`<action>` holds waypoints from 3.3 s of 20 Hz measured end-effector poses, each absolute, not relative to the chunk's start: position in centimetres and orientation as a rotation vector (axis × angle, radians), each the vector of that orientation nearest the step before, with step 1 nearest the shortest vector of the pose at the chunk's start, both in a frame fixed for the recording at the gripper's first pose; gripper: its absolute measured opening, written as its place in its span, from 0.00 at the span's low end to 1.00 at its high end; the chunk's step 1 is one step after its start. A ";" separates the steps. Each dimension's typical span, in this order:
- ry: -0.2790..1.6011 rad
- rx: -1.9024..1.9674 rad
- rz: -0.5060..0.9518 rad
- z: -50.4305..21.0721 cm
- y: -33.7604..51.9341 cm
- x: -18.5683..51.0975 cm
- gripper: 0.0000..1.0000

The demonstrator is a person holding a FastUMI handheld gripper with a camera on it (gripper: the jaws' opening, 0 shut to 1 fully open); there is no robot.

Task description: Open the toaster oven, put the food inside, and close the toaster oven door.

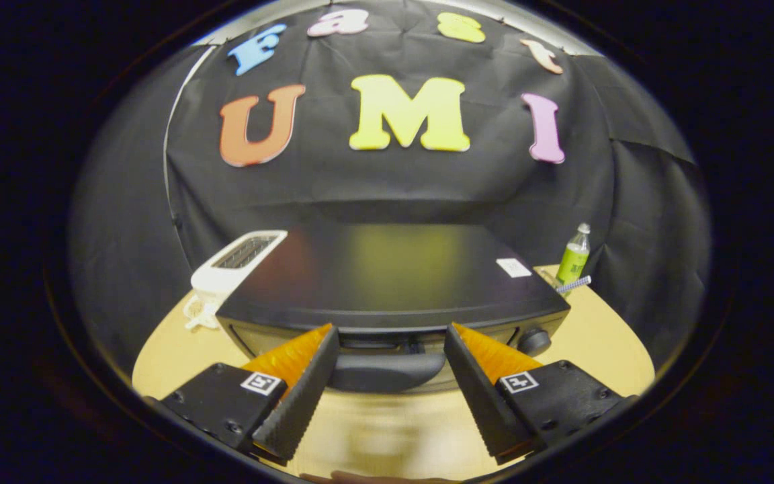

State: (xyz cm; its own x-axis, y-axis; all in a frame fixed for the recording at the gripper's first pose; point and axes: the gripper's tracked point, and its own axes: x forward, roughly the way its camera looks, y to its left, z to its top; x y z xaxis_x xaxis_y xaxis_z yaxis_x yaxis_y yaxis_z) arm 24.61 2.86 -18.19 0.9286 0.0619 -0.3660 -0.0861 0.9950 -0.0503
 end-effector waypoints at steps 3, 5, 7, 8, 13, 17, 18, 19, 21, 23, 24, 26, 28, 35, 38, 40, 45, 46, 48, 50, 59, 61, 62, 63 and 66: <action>0.358 -0.033 0.082 -18.4 2.6 23.6 1.00; 0.373 -0.013 0.088 -18.9 2.4 23.0 1.00; 0.383 0.001 0.095 -19.2 2.3 22.1 1.00; 0.386 0.007 0.097 -19.4 2.3 21.7 1.00; 0.376 0.002 0.095 -21.4 1.8 18.4 1.00; 0.355 -0.003 0.087 -23.7 1.4 16.2 1.00; 0.353 0.000 0.087 -24.2 1.3 15.8 1.00; 0.354 -0.004 0.086 -24.6 1.2 15.4 1.00; 0.384 -0.016 0.084 -25.9 1.0 14.5 1.00; 0.420 -0.022 0.082 -27.0 0.9 13.9 1.00; 0.431 -0.025 0.081 -27.4 0.9 13.6 1.00; 0.451 -0.035 0.081 -28.3 0.9 13.3 1.00; 0.478 -0.057 0.083 -29.1 1.0 12.9 1.00; 0.598 -0.056 0.085 -32.4 1.0 12.7 1.00; 0.579 -0.099 0.089 -32.1 0.7 12.8 1.00; 0.570 -0.108 0.097 -31.5 0.5 12.6 1.00; 0.588 -0.046 0.189 -29.4 1.0 10.8 1.00; 0.605 -0.007 0.225 -29.0 1.5 10.3 1.00; 0.637 0.062 0.283 -27.9 2.1 9.4 1.00; 0.655 0.111 0.334 -26.8 2.9 8.4 0.98; 0.884 0.263 0.606 -25.9 9.5 2.7 0.94; 0.947 0.299 0.678 -25.8 11.3 1.2 0.94; 0.972 0.305 0.710 -25.9 12.0 0.7 0.94; 0.992 0.303 0.729 -26.2 12.5 0.2 0.93; 1.049 0.298 0.749 -27.0 13.2 -0.6 0.93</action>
